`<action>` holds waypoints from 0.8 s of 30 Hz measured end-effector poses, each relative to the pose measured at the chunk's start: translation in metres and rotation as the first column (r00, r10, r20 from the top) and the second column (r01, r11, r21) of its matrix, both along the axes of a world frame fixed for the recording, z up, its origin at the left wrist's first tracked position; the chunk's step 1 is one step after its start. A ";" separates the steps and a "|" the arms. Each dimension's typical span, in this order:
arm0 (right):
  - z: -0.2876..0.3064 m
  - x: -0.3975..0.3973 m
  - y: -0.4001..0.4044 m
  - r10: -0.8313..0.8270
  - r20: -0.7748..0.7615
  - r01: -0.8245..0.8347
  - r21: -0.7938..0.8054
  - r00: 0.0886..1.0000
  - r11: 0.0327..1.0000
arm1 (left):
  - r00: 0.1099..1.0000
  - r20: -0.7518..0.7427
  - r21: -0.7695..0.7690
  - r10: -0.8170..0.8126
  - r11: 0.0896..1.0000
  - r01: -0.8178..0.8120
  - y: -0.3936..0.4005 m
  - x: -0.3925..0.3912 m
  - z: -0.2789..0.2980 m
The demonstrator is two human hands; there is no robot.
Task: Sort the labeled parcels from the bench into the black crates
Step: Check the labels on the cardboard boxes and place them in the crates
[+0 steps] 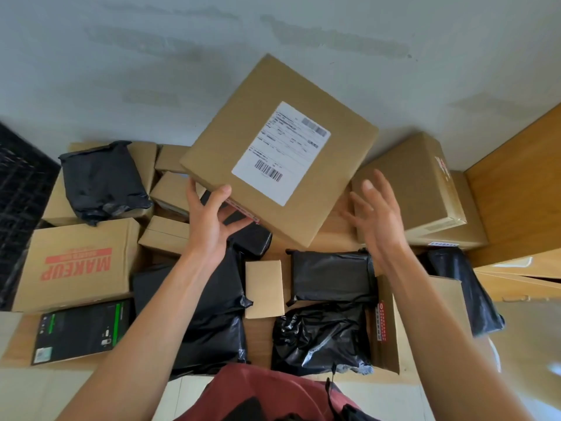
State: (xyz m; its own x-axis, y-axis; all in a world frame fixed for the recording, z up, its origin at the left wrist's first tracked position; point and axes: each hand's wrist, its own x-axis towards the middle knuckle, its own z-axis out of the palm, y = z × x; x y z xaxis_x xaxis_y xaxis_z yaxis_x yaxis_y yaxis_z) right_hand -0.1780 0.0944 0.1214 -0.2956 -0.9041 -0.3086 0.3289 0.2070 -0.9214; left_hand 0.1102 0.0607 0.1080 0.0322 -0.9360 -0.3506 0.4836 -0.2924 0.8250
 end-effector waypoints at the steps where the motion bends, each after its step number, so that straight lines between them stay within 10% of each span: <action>1: -0.002 0.009 0.004 0.031 -0.004 -0.031 0.025 1.000 0.999 | 0.999 -0.025 0.006 0.027 1.000 -0.026 0.001 -0.002 0.000; 24: 0.004 0.060 0.012 -0.003 -0.149 -0.018 -0.137 0.989 0.990 | 0.972 0.222 -0.104 0.076 0.993 -0.054 -0.014 0.038 0.018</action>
